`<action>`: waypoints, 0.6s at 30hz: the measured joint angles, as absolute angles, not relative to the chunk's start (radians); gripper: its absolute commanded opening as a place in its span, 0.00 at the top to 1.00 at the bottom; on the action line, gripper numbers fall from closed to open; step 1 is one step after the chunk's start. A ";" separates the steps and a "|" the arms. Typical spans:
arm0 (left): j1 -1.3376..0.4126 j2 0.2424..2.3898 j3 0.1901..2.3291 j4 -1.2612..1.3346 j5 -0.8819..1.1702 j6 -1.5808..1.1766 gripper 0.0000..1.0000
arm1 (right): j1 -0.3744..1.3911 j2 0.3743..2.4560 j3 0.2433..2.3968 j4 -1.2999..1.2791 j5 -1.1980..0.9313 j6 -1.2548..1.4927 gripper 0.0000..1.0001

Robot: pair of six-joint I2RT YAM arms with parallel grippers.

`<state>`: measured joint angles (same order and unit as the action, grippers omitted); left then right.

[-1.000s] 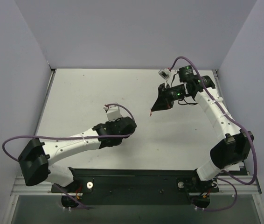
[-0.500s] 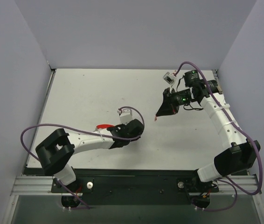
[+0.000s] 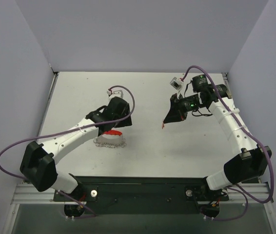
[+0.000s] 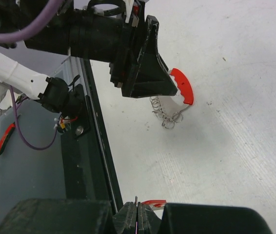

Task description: Put the keys on the keyring

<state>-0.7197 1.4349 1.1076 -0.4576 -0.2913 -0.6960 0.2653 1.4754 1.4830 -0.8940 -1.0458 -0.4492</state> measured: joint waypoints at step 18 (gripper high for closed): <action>-0.701 1.566 1.169 -0.840 -0.076 -0.545 0.42 | 0.265 1.482 1.467 -0.930 -1.067 -0.496 1.00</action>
<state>-0.7010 1.5661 1.1687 -0.8398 -0.0761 -0.5449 0.2653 1.4822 1.4670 -0.9302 -1.0672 -0.4961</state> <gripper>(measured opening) 0.599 0.032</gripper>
